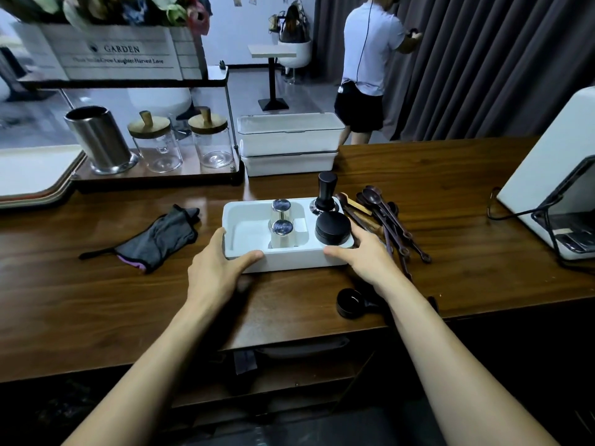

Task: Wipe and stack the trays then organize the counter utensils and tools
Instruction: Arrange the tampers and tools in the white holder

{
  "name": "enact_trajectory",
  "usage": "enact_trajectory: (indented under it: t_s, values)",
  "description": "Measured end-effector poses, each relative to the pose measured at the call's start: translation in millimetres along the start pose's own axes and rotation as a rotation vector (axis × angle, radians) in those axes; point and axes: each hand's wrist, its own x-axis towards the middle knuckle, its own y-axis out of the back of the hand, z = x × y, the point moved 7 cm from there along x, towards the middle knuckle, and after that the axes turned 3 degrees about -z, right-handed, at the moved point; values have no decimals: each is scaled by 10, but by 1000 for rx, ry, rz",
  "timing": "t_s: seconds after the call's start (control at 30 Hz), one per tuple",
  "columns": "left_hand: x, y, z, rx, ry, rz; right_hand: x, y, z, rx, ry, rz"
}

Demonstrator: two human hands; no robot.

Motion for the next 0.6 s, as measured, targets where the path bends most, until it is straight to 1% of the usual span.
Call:
enact_trajectory:
  t_s: [0.23, 0.43, 0.6]
  values:
    - [129, -4, 162, -33, -1, 38, 187, 197, -97, 11, 59, 11]
    - [355, -152, 577, -10, -49, 93, 526, 655, -50, 6, 61, 20]
    - [534, -434, 915, -27, -33, 93, 774, 1093, 29, 22, 65, 13]
